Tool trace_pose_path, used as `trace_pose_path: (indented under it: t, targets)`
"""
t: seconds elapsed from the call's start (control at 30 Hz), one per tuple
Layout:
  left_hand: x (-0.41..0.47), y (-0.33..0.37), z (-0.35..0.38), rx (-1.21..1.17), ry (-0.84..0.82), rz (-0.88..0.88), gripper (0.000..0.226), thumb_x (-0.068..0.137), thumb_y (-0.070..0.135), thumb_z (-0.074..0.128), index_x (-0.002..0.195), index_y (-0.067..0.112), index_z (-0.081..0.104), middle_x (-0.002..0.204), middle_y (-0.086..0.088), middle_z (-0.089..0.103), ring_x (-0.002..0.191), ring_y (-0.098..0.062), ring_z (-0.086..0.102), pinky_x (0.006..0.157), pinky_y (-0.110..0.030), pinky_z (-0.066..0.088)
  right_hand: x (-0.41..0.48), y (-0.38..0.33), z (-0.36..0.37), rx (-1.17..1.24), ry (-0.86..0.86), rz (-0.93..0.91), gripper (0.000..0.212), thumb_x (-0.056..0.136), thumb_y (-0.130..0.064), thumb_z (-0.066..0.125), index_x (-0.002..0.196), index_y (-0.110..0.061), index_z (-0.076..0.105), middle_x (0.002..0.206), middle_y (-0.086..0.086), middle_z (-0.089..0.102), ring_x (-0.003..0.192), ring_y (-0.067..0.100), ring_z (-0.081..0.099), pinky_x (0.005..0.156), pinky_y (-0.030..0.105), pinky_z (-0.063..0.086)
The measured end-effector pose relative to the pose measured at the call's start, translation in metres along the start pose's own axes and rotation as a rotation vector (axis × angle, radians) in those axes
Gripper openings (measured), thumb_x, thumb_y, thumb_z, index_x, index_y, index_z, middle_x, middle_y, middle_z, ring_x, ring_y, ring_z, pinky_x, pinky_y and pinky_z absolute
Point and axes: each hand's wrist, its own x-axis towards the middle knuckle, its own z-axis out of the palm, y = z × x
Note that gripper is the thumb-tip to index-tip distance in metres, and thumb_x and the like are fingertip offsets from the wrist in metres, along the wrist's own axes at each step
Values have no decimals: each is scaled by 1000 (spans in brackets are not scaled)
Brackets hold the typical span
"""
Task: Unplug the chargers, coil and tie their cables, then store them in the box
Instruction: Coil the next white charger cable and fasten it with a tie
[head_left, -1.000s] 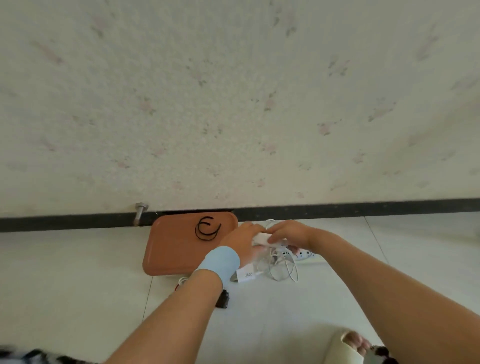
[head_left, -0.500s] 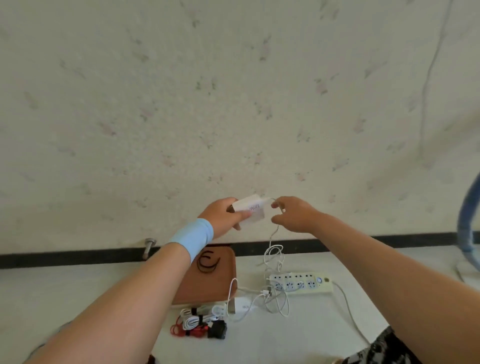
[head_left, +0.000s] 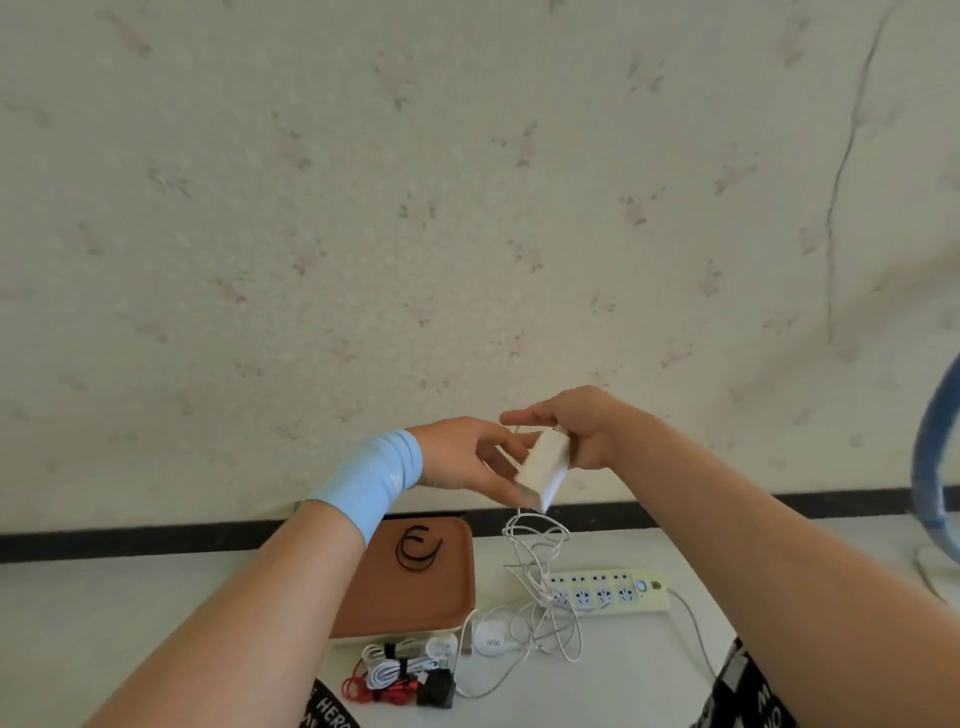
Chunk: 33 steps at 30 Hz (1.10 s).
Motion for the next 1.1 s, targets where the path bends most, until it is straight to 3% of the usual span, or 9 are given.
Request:
trace_pose_path:
  t: [0.1,0.2,0.3,0.47,0.6,0.67,0.8,0.97,1.1]
  targets:
    - [-5,-3,-18,-61,150,-26,21,86,30,73,104,21,69,102,6,72,93,-6,68,94,-32,54,-10,-6,3,-179,27,-192,24,105,-12,45,122,-2,60,99,5,79,46,16,53,62,35,52]
    - [7,-11,-20,-67,414,-74,40,83,30,76,116,21,56,116,6,58,101,-13,61,89,-31,52,-21,-12,1,-250,-103,-342,28,109,-19,41,124,-10,62,105,7,78,44,14,45,60,35,51]
    - [21,-9,-5,-40,251,-48,54,85,36,72,133,28,48,125,9,53,114,-15,56,96,-34,48,-29,-17,0,-251,-126,-466,31,110,-23,39,125,-16,65,106,6,77,44,14,44,61,35,52]
    - [33,-3,5,50,53,-209,29,102,33,42,93,19,66,100,4,71,77,-14,67,66,-26,46,-30,-23,-11,-87,29,-606,31,110,-23,40,128,-18,65,98,7,77,45,17,43,64,39,51]
    - [30,1,-5,-236,364,-190,39,105,30,34,79,12,57,76,-3,71,55,-16,61,56,-25,44,-19,-16,-29,-279,230,-546,30,106,-25,49,131,-15,62,89,2,79,44,16,49,60,34,51]
    - [27,7,-11,-571,536,-82,38,106,31,37,80,11,55,68,-6,66,51,-16,58,51,-24,48,-16,-4,-29,-484,174,-451,37,100,-24,61,134,-10,59,87,3,79,43,14,50,49,26,48]
    - [24,19,-15,-1201,501,68,36,104,35,44,78,12,54,61,-5,60,49,-14,55,46,-22,49,-22,4,-14,-564,-97,-321,42,93,-30,63,118,4,67,76,17,68,41,19,45,54,31,44]
    - [21,18,-21,-1215,623,116,34,102,37,48,80,13,55,71,-6,63,50,-13,56,47,-22,50,-29,-5,4,-575,-140,-398,25,98,-33,62,107,-15,77,54,1,56,39,16,43,52,24,43]
    - [16,19,-17,-1066,657,146,34,101,35,53,82,8,62,73,-8,65,55,-17,61,53,-25,53,-26,-5,6,-495,-160,-433,24,81,-9,56,91,-18,77,51,7,49,37,18,42,58,32,44]
